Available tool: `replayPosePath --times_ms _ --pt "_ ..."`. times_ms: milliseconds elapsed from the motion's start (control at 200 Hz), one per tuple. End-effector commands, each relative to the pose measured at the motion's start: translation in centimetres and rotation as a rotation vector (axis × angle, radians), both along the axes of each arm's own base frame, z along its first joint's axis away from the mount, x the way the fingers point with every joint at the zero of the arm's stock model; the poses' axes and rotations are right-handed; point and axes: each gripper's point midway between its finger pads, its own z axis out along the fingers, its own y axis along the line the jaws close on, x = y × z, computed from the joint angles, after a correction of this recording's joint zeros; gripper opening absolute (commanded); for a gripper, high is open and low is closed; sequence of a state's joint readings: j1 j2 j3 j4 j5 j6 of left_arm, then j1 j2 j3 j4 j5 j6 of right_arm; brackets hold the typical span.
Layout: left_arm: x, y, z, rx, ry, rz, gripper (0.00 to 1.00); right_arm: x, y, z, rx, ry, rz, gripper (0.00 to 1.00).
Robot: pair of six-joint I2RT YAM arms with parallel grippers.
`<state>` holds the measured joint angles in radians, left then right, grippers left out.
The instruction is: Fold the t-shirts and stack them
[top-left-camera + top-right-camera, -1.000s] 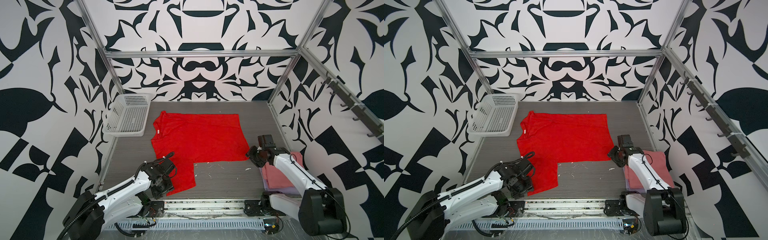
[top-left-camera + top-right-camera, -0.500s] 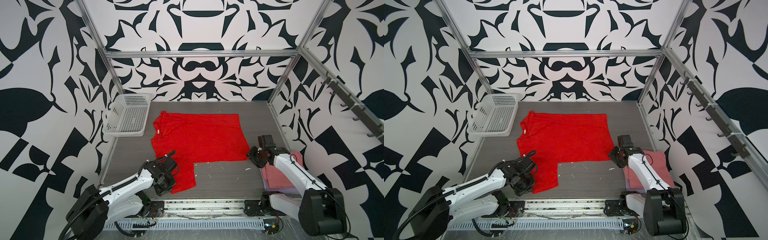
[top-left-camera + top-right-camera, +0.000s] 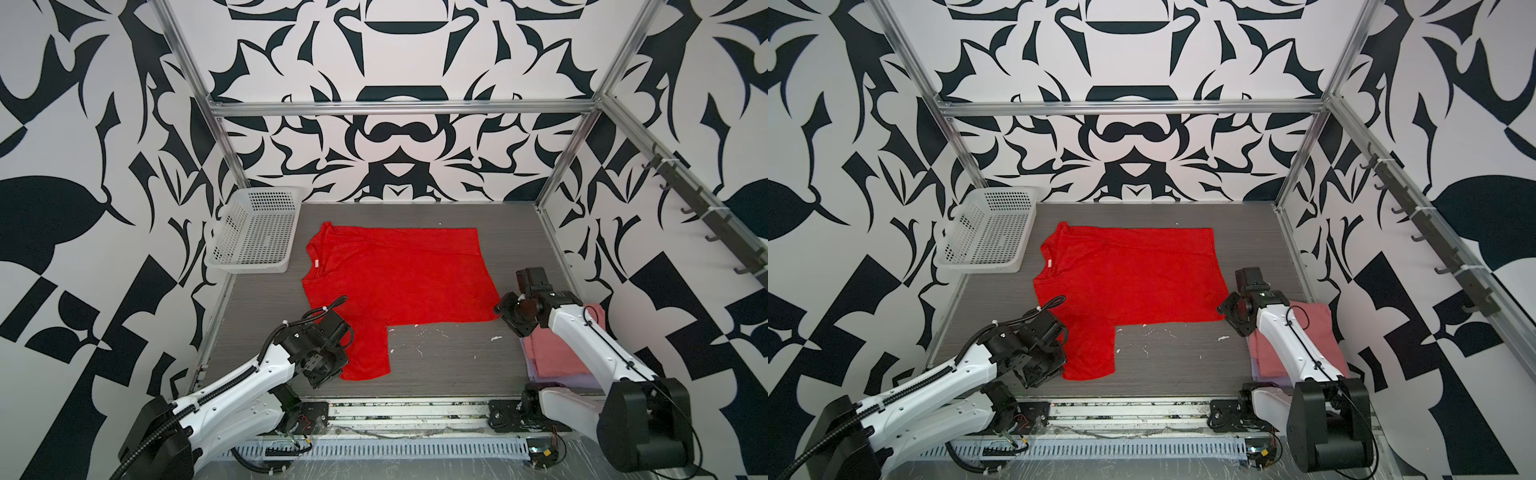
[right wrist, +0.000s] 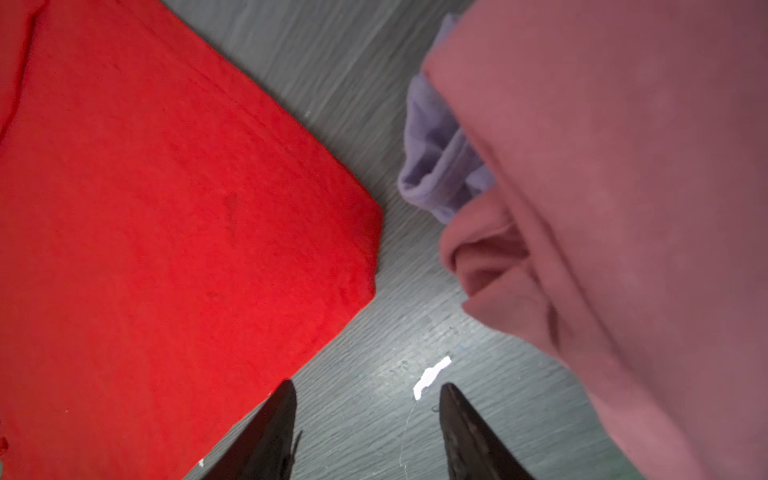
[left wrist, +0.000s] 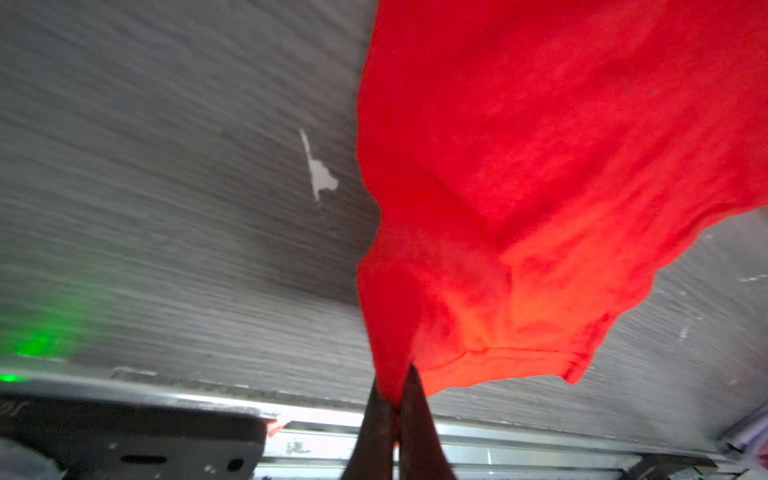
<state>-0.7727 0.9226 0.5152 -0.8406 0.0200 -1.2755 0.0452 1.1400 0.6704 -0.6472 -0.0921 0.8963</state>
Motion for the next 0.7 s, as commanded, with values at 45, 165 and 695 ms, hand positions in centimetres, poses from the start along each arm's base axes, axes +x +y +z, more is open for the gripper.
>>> replayPosePath --times_ms 45,165,695 --pt "-0.3 1.2 0.3 0.054 0.006 0.024 0.00 0.9 -0.5 -0.9 -0.014 -0.031 -0.055 0.57" --pt "-0.2 1.7 0.5 0.073 -0.007 0.031 0.00 2.0 -0.5 -1.5 -0.011 -0.035 -0.067 0.55" --pt "0.7 3.5 2.0 0.089 -0.116 0.127 0.00 2.3 -1.4 -3.8 -0.093 0.042 -0.105 0.06"
